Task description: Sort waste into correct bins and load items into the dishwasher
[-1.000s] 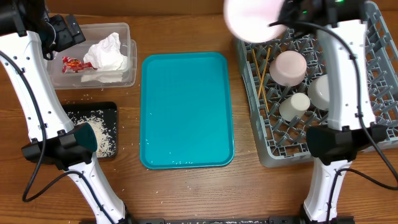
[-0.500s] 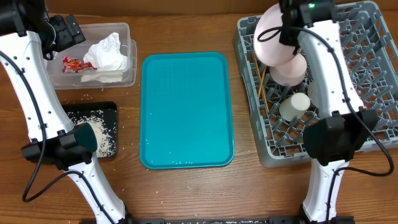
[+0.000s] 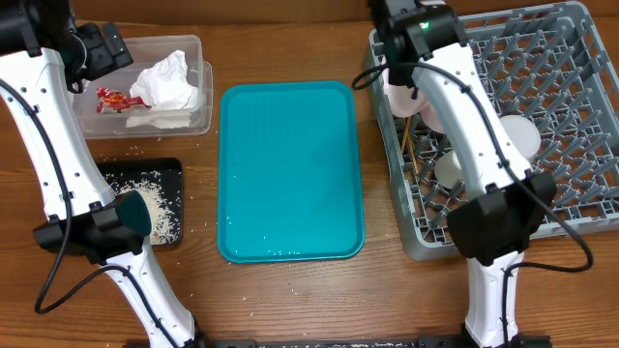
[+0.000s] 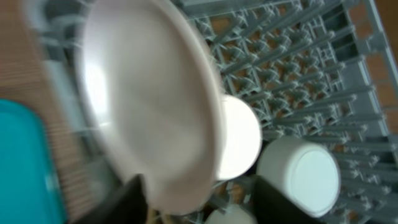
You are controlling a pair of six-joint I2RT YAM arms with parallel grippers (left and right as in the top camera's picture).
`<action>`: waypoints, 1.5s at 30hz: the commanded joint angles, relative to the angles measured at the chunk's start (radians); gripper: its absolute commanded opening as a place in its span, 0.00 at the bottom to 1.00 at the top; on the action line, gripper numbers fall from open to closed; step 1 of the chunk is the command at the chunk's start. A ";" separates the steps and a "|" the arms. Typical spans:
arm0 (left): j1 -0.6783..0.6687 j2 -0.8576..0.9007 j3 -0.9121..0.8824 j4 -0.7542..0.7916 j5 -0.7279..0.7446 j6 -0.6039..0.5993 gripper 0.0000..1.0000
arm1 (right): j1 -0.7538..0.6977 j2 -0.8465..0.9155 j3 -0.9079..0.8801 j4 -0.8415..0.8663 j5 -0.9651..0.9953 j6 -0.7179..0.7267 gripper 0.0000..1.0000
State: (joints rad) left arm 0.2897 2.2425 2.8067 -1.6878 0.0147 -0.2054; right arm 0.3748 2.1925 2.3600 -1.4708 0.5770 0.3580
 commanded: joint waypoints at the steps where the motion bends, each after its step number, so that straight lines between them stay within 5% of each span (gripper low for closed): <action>1: -0.002 -0.013 0.010 -0.002 0.005 0.018 1.00 | 0.019 -0.072 0.143 -0.036 -0.124 0.066 0.75; 6: -0.002 -0.013 0.010 -0.002 0.005 0.018 1.00 | -0.022 -0.140 0.281 -0.044 -0.297 0.065 0.93; 12: -0.002 -0.013 0.010 -0.002 0.005 0.018 1.00 | -0.154 -0.172 0.296 -0.135 -0.348 0.063 0.94; 18: -0.002 -0.012 0.010 -0.002 0.005 0.018 1.00 | -0.246 -0.235 0.293 -0.219 -0.664 0.020 0.96; 25: -0.002 -0.012 0.010 -0.002 0.005 0.018 1.00 | -0.247 -0.412 0.270 -0.223 -0.670 -0.017 1.00; 36: -0.002 -0.012 0.010 -0.002 0.004 0.019 1.00 | -0.245 -0.897 -0.297 -0.223 -0.678 -0.015 1.00; 45: -0.002 -0.012 0.010 -0.002 0.004 0.019 1.00 | -0.245 -1.059 -0.562 -0.223 -0.676 -0.014 1.00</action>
State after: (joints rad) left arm 0.2897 2.2425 2.8067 -1.6875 0.0151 -0.2054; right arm 0.1261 1.1618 1.8294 -1.6997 -0.0975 0.3508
